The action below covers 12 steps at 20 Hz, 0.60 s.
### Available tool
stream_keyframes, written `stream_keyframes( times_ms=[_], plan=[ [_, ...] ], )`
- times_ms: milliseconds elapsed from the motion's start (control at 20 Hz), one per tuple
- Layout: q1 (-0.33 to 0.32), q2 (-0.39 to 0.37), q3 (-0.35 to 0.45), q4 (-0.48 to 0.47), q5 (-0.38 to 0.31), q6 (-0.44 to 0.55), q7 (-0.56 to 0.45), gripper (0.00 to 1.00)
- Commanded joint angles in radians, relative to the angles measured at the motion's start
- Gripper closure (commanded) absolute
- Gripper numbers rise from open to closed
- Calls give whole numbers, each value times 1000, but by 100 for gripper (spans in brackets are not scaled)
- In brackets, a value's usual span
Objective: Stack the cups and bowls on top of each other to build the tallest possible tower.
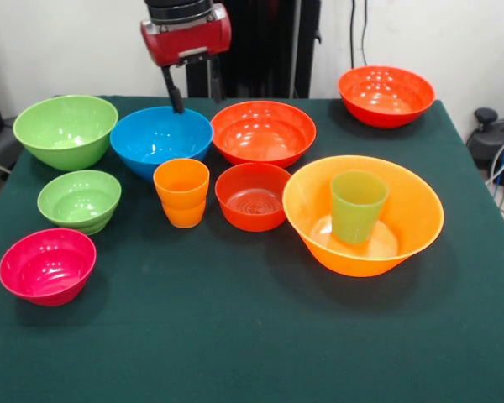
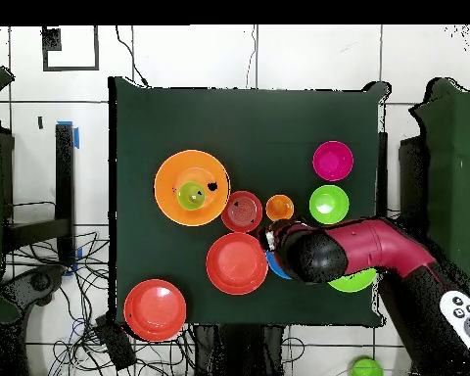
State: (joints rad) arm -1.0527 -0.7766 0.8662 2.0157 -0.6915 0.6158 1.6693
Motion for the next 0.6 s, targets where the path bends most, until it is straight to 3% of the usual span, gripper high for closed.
stream_keyframes(
  times_ms=[50, 600],
  plan=[
    [49, 26, 35, 51, -96, -38, -142, 0],
    [34, 15, 18, 51, -112, 93, -266, 0]
  ],
)
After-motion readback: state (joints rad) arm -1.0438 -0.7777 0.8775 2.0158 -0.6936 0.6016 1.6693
